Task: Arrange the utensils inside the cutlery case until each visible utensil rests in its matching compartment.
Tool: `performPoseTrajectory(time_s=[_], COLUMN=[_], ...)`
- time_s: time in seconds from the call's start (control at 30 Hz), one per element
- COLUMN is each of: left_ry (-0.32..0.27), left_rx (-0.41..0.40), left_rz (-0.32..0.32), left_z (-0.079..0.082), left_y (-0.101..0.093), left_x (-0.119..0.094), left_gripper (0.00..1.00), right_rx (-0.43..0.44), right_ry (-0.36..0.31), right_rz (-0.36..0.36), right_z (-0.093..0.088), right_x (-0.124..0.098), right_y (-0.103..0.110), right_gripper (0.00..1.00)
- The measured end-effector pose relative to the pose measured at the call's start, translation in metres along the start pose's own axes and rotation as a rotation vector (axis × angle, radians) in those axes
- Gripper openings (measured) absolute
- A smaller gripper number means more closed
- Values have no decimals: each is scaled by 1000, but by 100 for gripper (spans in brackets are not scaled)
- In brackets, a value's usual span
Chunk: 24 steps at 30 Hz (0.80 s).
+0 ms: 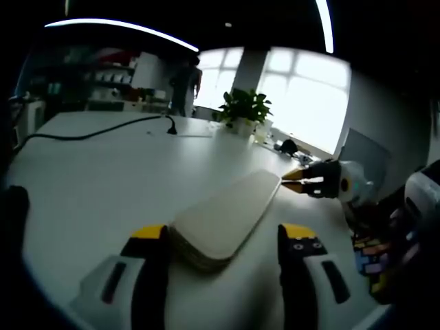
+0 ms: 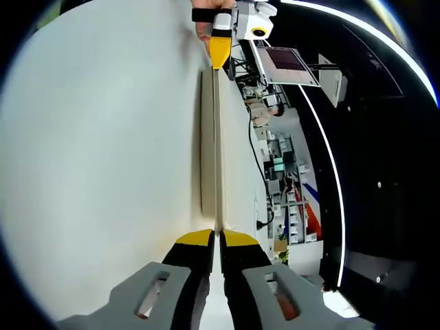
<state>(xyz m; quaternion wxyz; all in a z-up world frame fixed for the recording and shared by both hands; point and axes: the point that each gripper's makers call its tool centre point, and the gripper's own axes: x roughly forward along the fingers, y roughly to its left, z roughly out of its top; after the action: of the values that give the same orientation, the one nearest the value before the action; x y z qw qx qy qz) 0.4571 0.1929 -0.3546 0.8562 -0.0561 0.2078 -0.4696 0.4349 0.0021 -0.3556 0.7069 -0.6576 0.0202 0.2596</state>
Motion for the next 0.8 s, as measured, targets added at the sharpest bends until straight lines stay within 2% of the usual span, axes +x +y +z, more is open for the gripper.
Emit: performPoseTrajectory(time_s=[0.17,0.47,0.63,0.8], left_ry=[4,12,25,25], left_rx=[-2,-7,6,2], left_rz=[-6,-10,9,9], left_z=[-1,-3,-5,-5], left_y=[-1,-2,2,2], left_x=[0,0,0,0], left_gripper=[67,66,63,62], right_rx=[-29,-28,4,-24], right_ry=[12,19,14,22], right_rz=[7,15,27,30], right_z=[-1,-4,-6,-6], right_x=[5,9,13,16], right_y=[-3,-7,-12,-12], right_gripper=[2,2,2,2])
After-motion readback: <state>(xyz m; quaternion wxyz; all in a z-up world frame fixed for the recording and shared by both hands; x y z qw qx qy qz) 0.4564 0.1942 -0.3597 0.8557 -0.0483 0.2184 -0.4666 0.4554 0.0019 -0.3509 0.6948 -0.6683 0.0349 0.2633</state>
